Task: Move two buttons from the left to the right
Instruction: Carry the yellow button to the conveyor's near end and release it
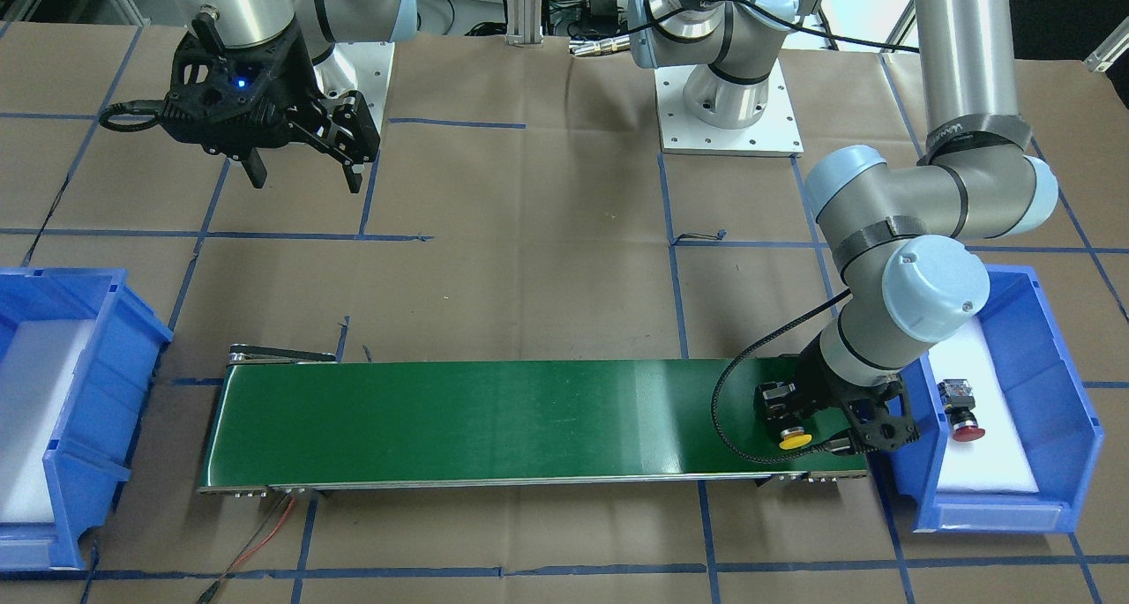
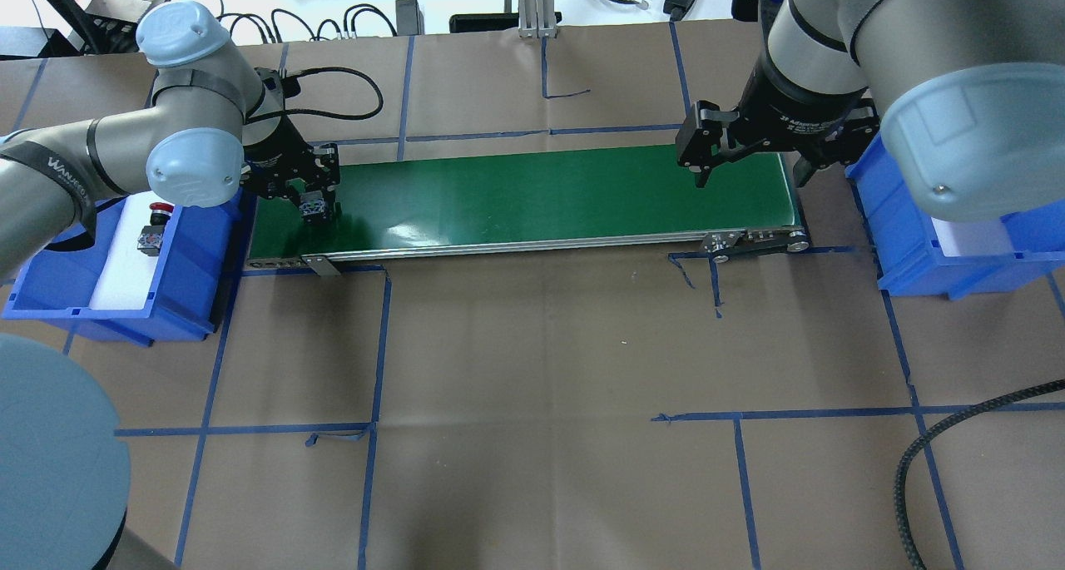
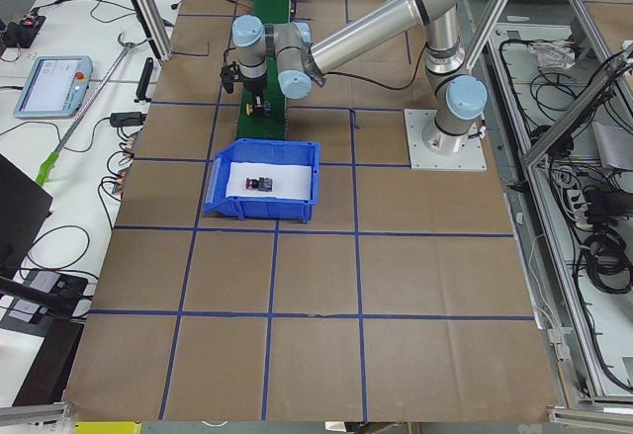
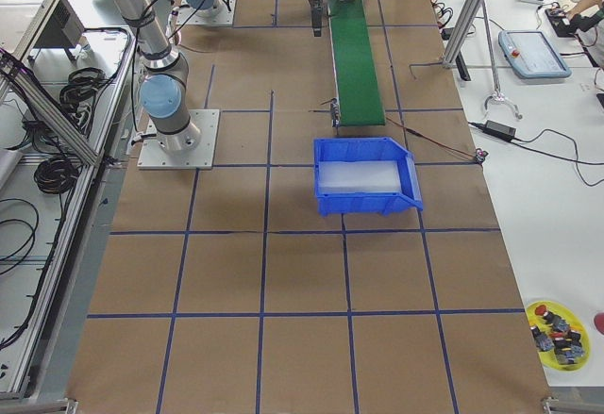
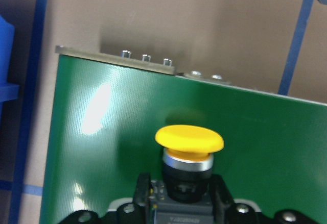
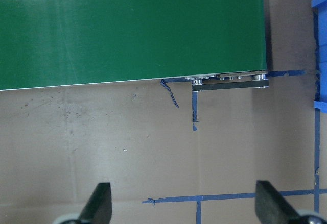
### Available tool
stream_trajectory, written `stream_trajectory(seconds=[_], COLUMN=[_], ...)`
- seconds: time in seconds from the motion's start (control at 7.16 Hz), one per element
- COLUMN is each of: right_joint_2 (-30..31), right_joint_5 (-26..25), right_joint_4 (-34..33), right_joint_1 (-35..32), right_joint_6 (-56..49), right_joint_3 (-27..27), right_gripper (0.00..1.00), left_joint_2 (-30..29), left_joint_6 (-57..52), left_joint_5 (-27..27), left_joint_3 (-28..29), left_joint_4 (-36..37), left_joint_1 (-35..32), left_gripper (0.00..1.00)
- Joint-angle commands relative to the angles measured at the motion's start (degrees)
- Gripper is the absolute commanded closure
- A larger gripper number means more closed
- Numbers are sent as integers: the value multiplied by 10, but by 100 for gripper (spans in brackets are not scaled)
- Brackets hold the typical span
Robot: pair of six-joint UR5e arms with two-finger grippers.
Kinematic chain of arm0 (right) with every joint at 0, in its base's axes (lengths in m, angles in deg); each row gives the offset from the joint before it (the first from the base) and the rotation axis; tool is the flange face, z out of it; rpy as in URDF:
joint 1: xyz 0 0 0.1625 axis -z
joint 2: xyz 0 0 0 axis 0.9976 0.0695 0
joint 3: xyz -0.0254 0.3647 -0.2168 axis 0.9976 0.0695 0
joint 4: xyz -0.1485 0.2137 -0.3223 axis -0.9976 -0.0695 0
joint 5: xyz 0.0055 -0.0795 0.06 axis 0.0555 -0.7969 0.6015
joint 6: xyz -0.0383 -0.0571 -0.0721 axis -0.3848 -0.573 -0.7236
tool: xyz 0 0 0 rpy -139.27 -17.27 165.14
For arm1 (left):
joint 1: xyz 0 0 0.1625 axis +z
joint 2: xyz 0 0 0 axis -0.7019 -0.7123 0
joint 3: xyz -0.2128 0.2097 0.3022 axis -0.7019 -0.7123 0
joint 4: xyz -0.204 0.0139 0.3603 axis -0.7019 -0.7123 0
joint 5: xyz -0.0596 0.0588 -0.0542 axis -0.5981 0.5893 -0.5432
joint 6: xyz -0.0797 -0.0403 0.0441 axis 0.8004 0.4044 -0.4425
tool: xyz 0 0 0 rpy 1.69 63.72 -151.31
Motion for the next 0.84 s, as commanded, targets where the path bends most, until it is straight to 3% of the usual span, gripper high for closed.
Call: stream_trajectory(seconds=[0.0, 0.42, 0.7], right_joint_2=[0, 1, 0], right_joint_5=[0, 0, -1], right_joint_4=[0, 3, 2], right_joint_1=[-1, -1, -1], right_joint_6=[1, 2, 0], right_joint_3=[1, 0, 0], right_gripper=[0, 0, 0], left_joint_2=[17, 60, 104], left_joint_6=[-3, -41, -86], left_joint_5=[0, 0, 1], left_joint_3=[7, 28, 77], left_joint_4=[2, -49, -165], left_joint_1=[-2, -2, 7], left_gripper=[0, 0, 0])
